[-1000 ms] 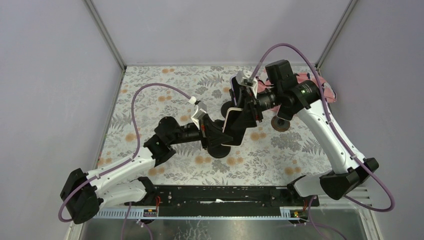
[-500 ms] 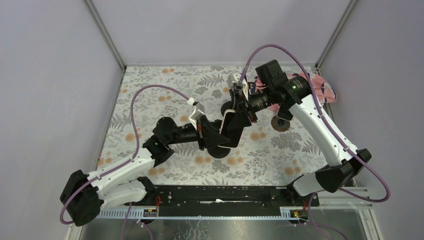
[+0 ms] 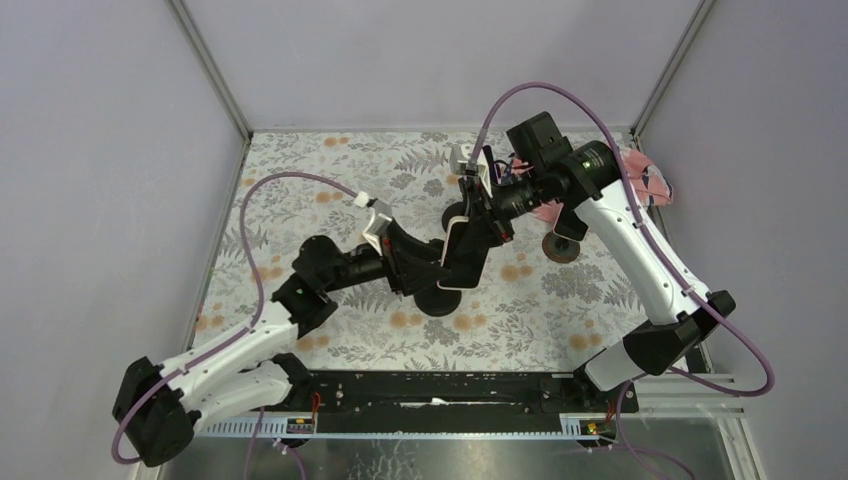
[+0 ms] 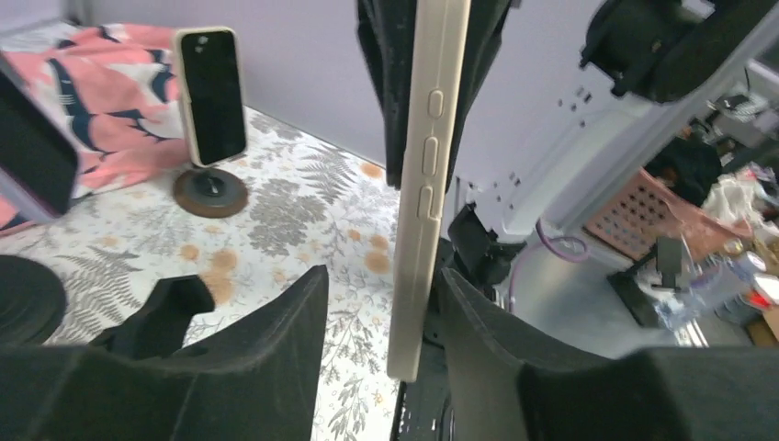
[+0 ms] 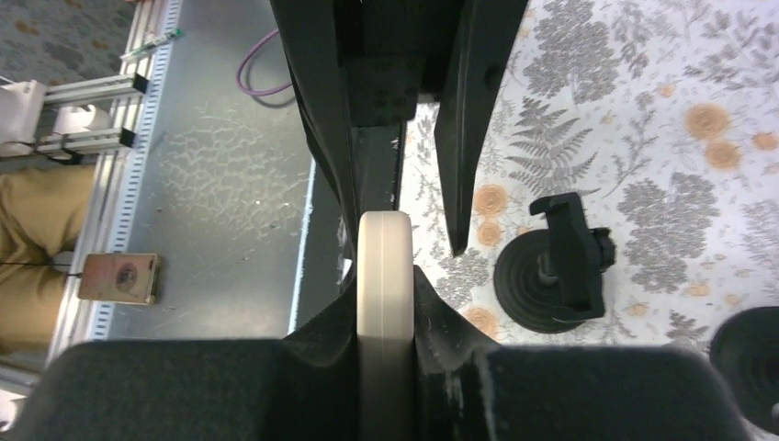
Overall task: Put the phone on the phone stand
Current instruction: Pick up the phone at the center of the board, then install the phone on the phone stand.
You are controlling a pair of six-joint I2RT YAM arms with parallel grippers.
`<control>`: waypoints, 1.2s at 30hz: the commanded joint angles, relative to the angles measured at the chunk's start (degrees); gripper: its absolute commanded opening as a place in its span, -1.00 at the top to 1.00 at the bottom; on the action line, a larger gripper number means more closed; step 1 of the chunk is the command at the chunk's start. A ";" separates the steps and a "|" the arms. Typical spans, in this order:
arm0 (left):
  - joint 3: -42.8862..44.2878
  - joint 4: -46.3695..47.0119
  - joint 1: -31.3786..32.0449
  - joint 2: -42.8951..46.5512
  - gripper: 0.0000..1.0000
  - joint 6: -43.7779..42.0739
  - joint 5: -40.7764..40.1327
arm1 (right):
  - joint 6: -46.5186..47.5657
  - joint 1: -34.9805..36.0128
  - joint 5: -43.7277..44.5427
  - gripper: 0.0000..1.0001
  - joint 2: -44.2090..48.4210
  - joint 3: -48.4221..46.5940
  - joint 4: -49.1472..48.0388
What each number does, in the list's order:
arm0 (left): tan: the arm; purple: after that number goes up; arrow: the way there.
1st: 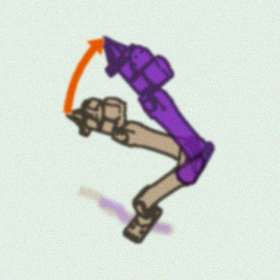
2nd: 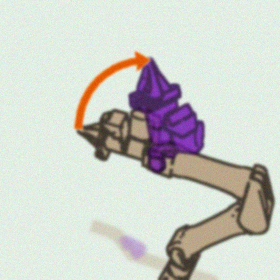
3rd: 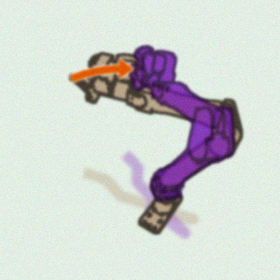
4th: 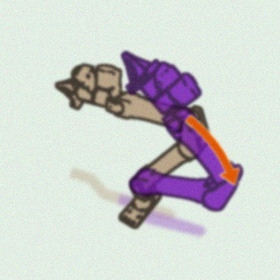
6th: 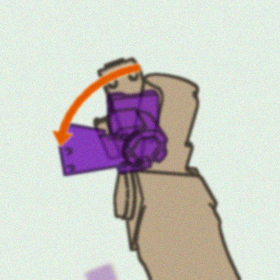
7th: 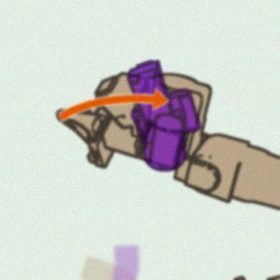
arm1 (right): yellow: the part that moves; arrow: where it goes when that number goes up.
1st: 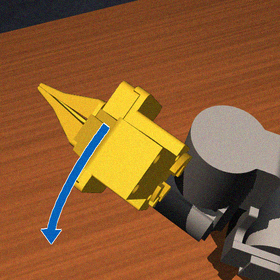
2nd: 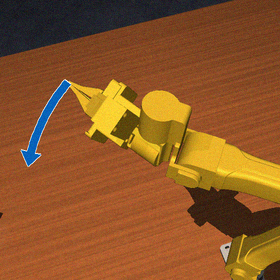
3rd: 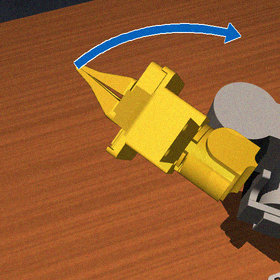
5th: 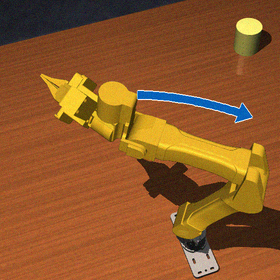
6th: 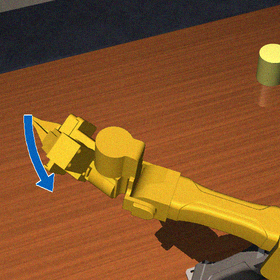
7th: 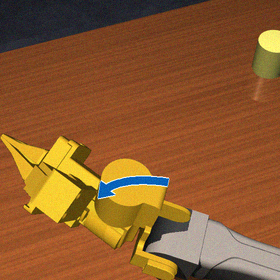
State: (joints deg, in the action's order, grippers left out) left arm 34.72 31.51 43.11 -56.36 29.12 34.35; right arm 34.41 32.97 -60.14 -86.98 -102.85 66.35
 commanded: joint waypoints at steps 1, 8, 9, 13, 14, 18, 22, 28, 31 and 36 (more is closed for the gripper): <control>1.40 -11.11 -1.33 7.05 -0.15 -9.16 -8.84 | 3.98 0.39 2.70 1.00 -0.66 -7.25 4.35; -4.44 -18.55 -2.59 12.17 -0.19 -13.39 -18.81 | 9.11 -4.02 3.59 1.00 -6.05 -15.44 9.75; -4.59 -18.58 -2.60 11.58 -0.18 -12.36 -20.34 | 8.80 -6.54 3.07 1.00 -6.35 -16.48 9.58; -1.39 -23.04 -2.55 7.92 -0.18 -8.10 -27.44 | 7.05 -11.69 2.66 1.00 -7.38 -19.34 9.22; -0.23 -24.54 -2.55 7.45 -0.20 -7.02 -28.62 | 6.87 -12.16 2.59 1.00 -7.41 -19.26 9.19; 4.20 -31.86 0.55 7.47 -0.44 -4.23 -38.87 | 6.32 -12.52 1.77 1.00 -7.00 -16.95 8.27; 11.85 -42.53 7.21 2.99 -0.40 -0.75 -50.56 | 4.60 -12.49 0.51 1.00 -6.79 -15.55 5.95; 20.69 -54.64 13.39 -4.75 -0.01 5.21 -63.37 | 3.36 -12.49 -0.62 1.00 -7.15 -15.60 5.32; 24.17 -58.96 15.22 -7.46 0.01 6.52 -67.31 | 3.64 -12.50 -0.13 1.00 -6.99 -14.99 5.54; 29.17 -64.18 18.94 -11.70 0.00 7.94 -72.70 | 3.56 -12.49 -0.31 1.00 -7.08 -14.72 5.37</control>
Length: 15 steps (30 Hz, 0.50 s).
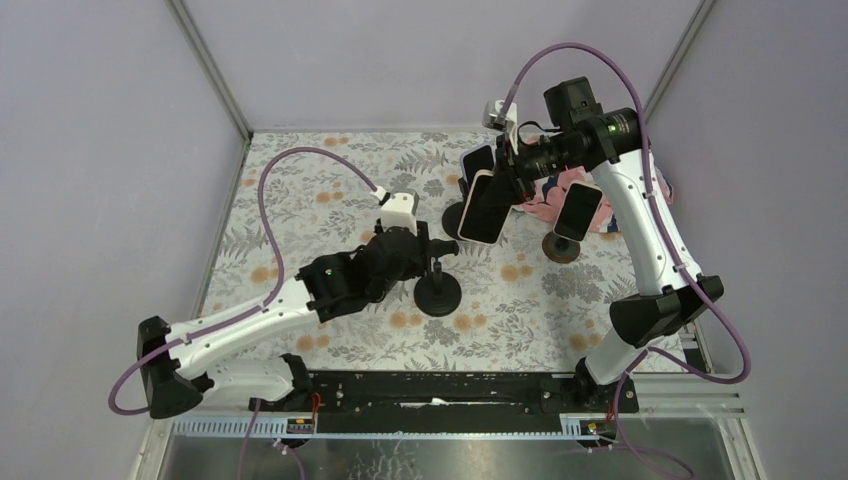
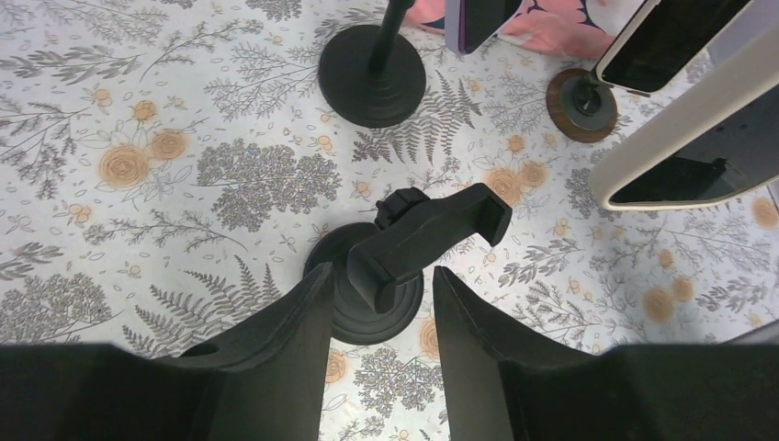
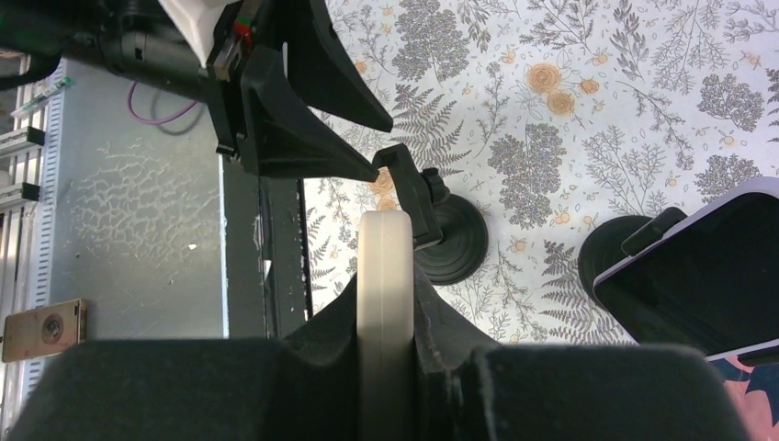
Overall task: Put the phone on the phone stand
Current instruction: Install the phone on the phone stand.
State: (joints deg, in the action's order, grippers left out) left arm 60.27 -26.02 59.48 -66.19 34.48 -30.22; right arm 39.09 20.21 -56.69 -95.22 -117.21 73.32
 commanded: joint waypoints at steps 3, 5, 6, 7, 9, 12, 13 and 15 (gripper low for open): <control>4.55 -7.80 3.25 -3.60 0.04 3.34 -9.84 | -1.34 0.27 -4.03 1.00 1.08 -0.62 -1.71; 4.57 -8.05 3.32 -4.42 0.16 3.67 -10.06 | -1.37 0.23 -4.14 1.00 1.09 -0.81 -1.62; 4.68 -8.15 3.35 -4.84 0.20 3.79 -10.16 | -1.38 0.27 -4.13 1.00 1.09 -0.83 -1.60; 4.80 -8.34 3.36 -5.18 0.21 3.86 -10.33 | -1.39 0.21 -4.06 1.00 1.09 -0.75 -1.52; 4.92 -8.39 3.36 -5.86 0.21 3.57 -10.66 | -1.34 0.27 -3.99 1.00 1.13 -0.63 -1.45; 5.44 -8.50 3.30 -6.46 0.21 2.90 -11.42 | -1.15 0.25 -4.05 1.00 1.18 -0.45 -1.17; 5.49 -8.51 3.33 -6.63 0.21 2.72 -11.56 | -1.13 0.27 -4.05 1.00 1.18 -0.41 -1.11; 5.44 -8.47 3.29 -6.90 0.21 2.53 -11.77 | -1.12 0.27 -4.05 1.00 1.25 -0.55 -1.12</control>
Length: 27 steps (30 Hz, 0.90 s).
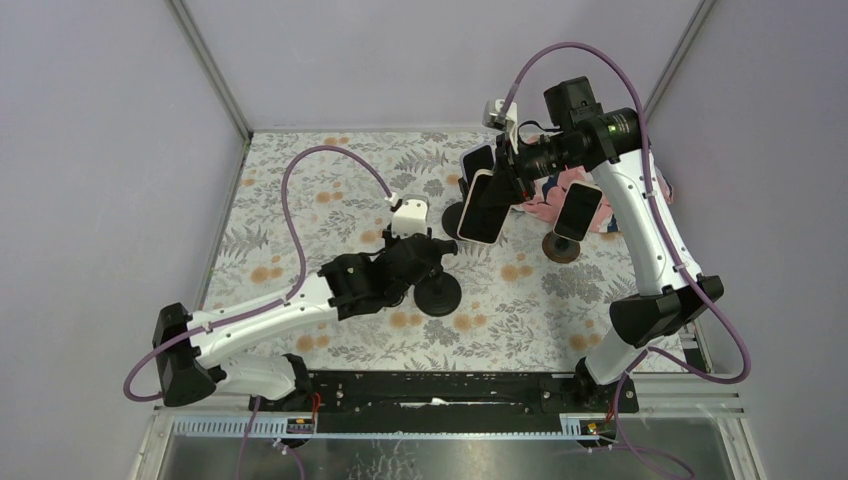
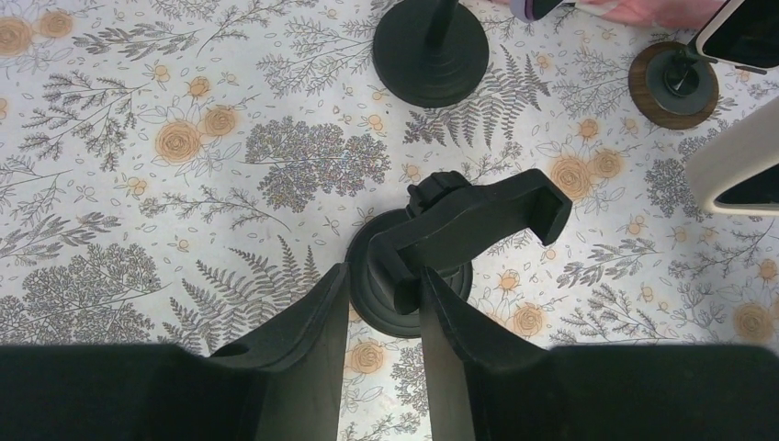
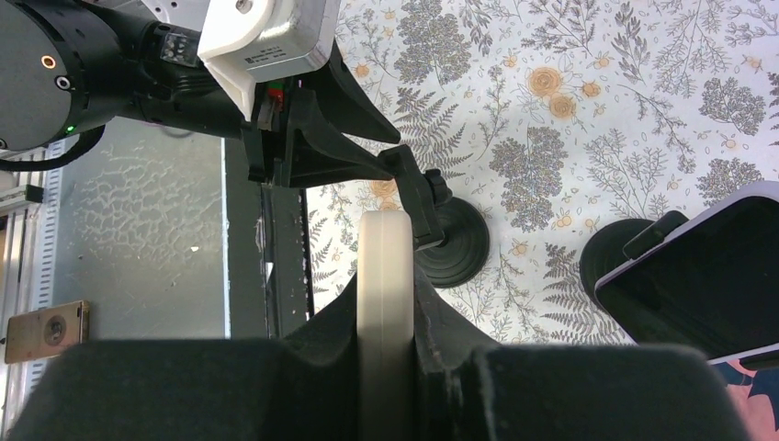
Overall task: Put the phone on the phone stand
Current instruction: Install the phone on the phone stand.
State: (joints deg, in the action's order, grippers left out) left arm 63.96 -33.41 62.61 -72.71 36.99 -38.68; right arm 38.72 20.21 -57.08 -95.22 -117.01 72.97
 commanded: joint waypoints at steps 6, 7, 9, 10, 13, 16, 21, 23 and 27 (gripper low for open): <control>1.68 -0.86 0.14 -0.37 0.68 -0.53 -3.42 | -0.22 0.27 -4.03 1.00 0.93 -0.67 -0.13; 1.62 -0.68 0.14 -0.29 0.76 -0.86 -3.40 | 0.12 0.27 -4.14 1.00 0.87 -0.65 0.15; 1.39 0.07 0.14 0.06 0.90 -1.68 -3.14 | 0.66 0.27 -4.62 1.00 0.59 -0.47 0.60; 1.26 0.51 0.14 0.26 0.97 -2.23 -3.02 | 0.94 0.27 -4.96 1.00 0.49 -0.41 0.86; 0.79 2.05 0.15 1.16 1.00 -3.68 -2.37 | 2.17 0.35 -6.25 1.00 0.26 0.24 1.42; -0.43 4.82 0.15 2.71 1.00 -5.83 -1.01 | 4.38 1.35 -7.38 1.00 0.46 1.57 2.31; -6.21 14.82 0.06 7.61 1.00 -11.70 5.02 | 10.04 8.02 -7.09 1.00 1.07 6.23 2.96; -8.38 18.23 -0.09 9.28 1.00 -13.94 7.54 | 10.17 9.66 -7.92 1.00 1.10 8.40 1.31; -10.37 21.82 -0.71 10.82 1.00 -16.71 11.93 | 10.69 11.59 -12.21 1.00 0.05 9.17 -0.30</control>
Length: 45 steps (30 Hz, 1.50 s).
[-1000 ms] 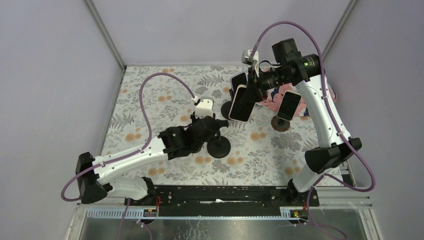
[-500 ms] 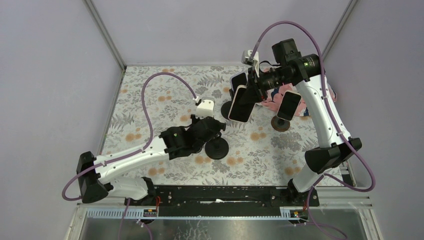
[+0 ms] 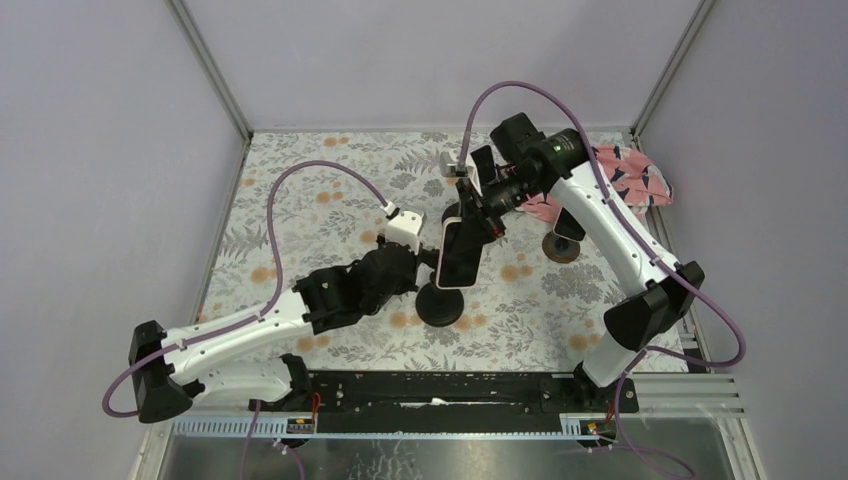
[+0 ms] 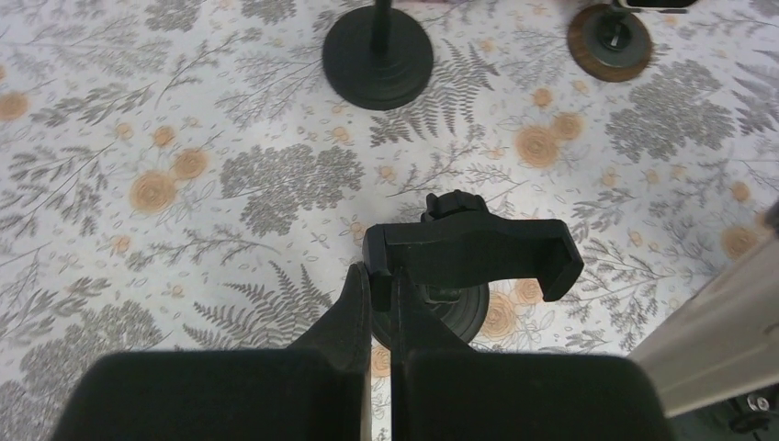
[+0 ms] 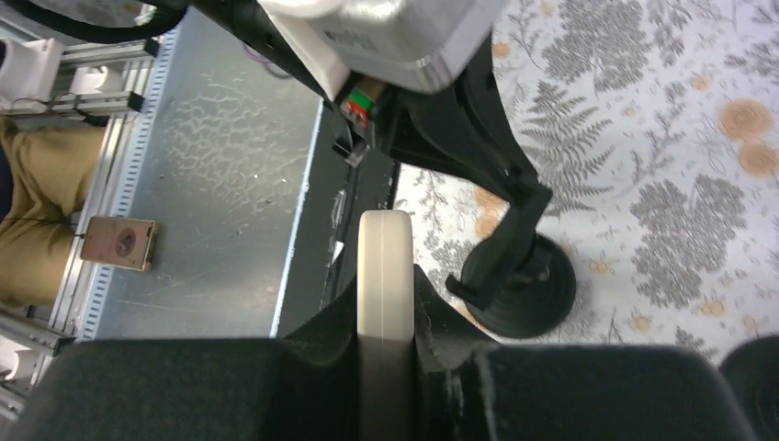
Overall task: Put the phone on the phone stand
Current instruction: Install the phone on the phone stand.
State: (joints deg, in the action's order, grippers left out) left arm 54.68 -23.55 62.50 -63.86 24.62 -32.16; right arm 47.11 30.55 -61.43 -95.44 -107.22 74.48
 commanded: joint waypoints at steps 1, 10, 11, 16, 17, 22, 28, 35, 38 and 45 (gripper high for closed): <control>-1.25 12.68 -0.74 2.10 1.00 -4.77 6.34 | 2.77 1.74 -8.98 1.00 -0.10 -0.95 -1.79; -2.46 17.22 -2.30 2.60 1.00 -5.71 13.38 | 11.50 7.62 -11.76 1.00 -3.60 -2.48 0.28; -2.84 17.84 -2.48 2.95 1.00 -5.50 13.99 | 13.77 7.72 -12.10 1.00 -3.88 -2.05 1.32; -5.16 20.38 -3.96 5.04 1.00 -4.95 18.76 | 26.30 7.77 -13.78 1.00 -3.65 0.53 4.62; -5.50 20.62 -4.26 5.35 1.00 -4.94 19.80 | 27.83 7.73 -13.74 1.00 -3.50 0.86 4.62; -6.60 20.64 -5.52 5.63 1.00 -4.60 23.88 | 37.88 7.68 -12.97 1.00 -4.01 0.15 9.45; -8.14 21.05 -6.42 6.96 1.00 -3.76 25.13 | 36.45 5.36 -8.75 1.00 -0.84 6.21 3.58; -8.44 22.01 -7.11 7.46 1.00 -3.27 24.81 | 30.86 5.06 -7.16 1.00 2.32 14.37 -2.21; -8.06 21.57 -7.12 6.85 1.00 -3.43 25.28 | 24.33 5.05 -5.72 1.00 3.44 14.52 -6.70; -7.80 18.76 -7.13 6.32 1.00 -4.93 23.26 | 14.08 1.54 -3.53 1.00 5.01 13.27 -10.73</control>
State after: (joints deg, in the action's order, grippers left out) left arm 45.89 -8.16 55.81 -58.54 19.99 -7.90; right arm 67.75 35.62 -68.88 -93.67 -92.97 66.15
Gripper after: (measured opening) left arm 0.042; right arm 0.194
